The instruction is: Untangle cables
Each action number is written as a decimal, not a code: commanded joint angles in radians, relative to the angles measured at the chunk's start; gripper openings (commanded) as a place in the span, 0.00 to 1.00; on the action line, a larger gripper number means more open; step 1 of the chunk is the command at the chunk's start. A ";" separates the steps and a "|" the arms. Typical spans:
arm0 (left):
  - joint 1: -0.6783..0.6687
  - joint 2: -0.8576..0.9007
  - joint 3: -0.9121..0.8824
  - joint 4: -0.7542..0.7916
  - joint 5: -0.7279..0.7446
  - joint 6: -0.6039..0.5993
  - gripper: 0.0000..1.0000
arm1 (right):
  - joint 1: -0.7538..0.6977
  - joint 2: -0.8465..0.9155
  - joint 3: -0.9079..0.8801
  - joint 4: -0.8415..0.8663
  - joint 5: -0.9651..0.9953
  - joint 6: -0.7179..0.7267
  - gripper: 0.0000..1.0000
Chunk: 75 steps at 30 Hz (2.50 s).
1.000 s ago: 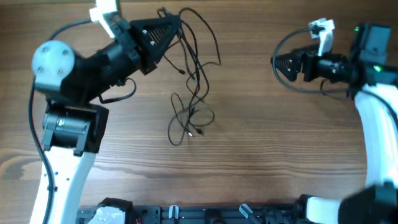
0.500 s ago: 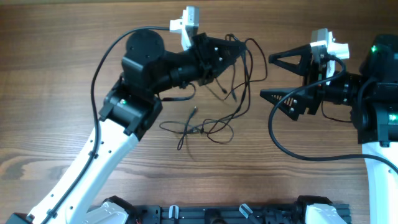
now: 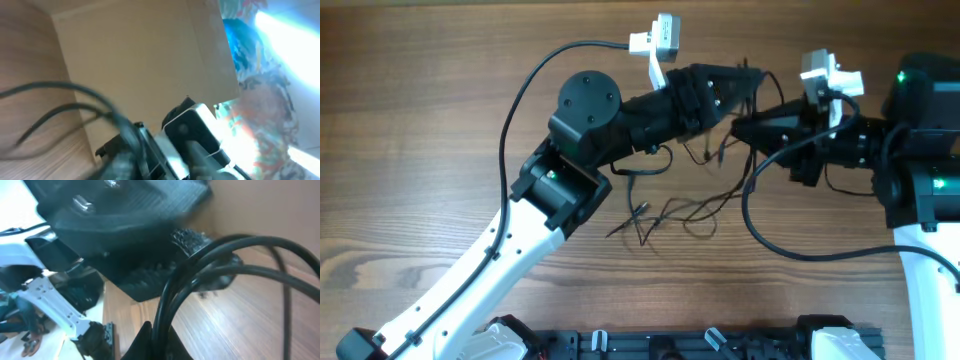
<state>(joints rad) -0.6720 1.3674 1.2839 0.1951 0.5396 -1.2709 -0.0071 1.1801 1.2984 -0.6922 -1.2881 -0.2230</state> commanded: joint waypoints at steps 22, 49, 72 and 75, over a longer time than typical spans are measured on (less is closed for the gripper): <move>0.166 -0.262 0.008 -1.096 -0.501 0.953 1.00 | 0.004 0.183 0.004 -0.246 1.046 0.305 1.00; 0.166 -0.262 0.008 -1.096 -0.500 0.953 1.00 | -0.003 0.781 0.002 0.134 1.221 -0.175 0.84; 0.166 -0.262 0.008 -1.095 -0.500 0.953 1.00 | -0.006 -0.126 0.079 0.594 0.888 0.108 0.04; 0.166 -0.262 0.008 -1.096 -0.500 0.953 1.00 | -0.006 -0.124 0.079 0.692 0.889 0.155 0.04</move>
<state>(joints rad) -0.5091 1.1114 1.2896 -0.9001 0.0494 -0.3340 -0.0120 1.0576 1.3766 -0.0505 -0.3626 -0.1223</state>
